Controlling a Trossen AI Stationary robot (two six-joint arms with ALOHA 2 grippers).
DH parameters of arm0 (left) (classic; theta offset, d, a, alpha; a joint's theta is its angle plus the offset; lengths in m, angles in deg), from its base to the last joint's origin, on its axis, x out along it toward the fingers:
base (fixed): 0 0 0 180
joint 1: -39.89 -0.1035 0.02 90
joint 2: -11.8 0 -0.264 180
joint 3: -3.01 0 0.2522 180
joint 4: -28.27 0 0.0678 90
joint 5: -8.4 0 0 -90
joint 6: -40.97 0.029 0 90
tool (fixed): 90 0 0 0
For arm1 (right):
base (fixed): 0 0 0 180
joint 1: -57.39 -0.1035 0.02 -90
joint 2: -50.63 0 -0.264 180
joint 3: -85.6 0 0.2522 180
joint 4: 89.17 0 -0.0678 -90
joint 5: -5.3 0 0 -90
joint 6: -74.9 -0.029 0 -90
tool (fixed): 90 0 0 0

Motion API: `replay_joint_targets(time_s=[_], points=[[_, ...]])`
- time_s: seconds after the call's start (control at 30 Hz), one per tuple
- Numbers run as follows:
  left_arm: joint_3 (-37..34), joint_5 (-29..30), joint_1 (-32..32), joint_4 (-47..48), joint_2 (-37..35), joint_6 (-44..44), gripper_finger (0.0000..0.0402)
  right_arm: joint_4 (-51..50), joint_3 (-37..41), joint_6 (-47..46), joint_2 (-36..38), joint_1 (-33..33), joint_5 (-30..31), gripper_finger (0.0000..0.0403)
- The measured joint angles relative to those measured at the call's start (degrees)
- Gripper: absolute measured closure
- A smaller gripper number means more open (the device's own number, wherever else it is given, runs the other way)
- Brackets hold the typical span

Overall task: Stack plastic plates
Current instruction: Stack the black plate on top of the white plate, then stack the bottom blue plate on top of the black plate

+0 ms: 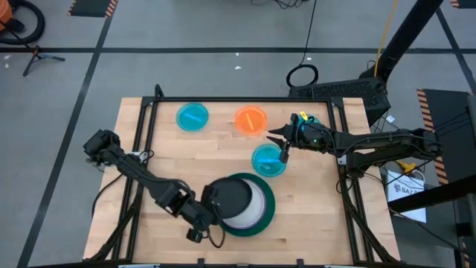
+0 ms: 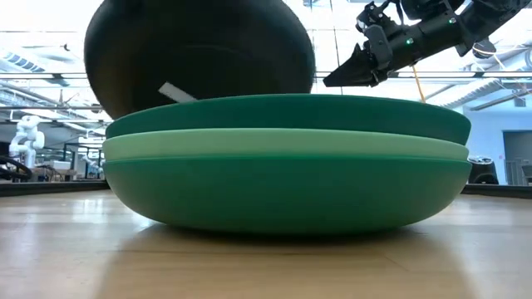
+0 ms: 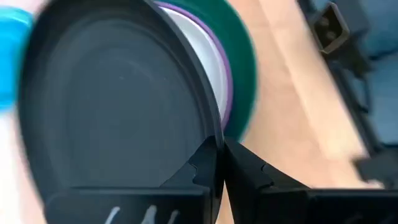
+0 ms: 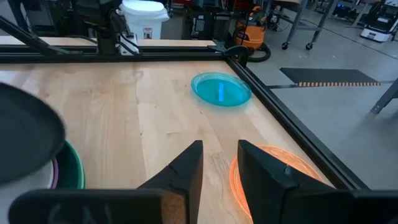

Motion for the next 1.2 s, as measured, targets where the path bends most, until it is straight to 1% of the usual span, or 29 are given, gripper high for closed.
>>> replay_joint_targets(time_s=[0.1,0.2,0.4,0.5,0.7,0.83,1.0,1.2], points=[[0.0,-4.9,-1.4,-3.2,0.2,1.5,0.037,0.0,0.0,0.0,0.0,0.0,0.0,0.0309],[0.0,-7.2,-2.5,-4.7,0.3,3.2,0.0368,0.0,0.0,0.0,0.0,0.0,0.0,0.0309],[0.0,-14.2,-4.9,-4.9,0.3,4.1,0.0365,0.0,0.0,0.0,0.0,0.0,0.0,0.0309],[0.0,-16.4,-5.8,-4.9,0.3,4.0,0.0351,0.0,0.0,0.0,0.0,0.0,0.0,0.0309],[0.0,-17.3,-6.8,-4.8,0.3,4.4,0.0283,-0.1,0.0,0.0,0.0,0.0,0.0,0.0309],[0.0,-17.3,-7.4,-4.8,0.3,8.7,0.0247,-0.1,0.0,0.0,0.0,0.0,0.0,0.0309],[0.0,-17.2,-8.9,-3.7,0.3,14.7,0.0239,-0.5,0.0,0.0,0.0,0.0,0.0,0.0309],[0.0,-16.8,-11.6,-1.3,0.3,20.3,0.0253,-1.9,0.0,-2.1,0.0,0.1,0.3,0.0309]])
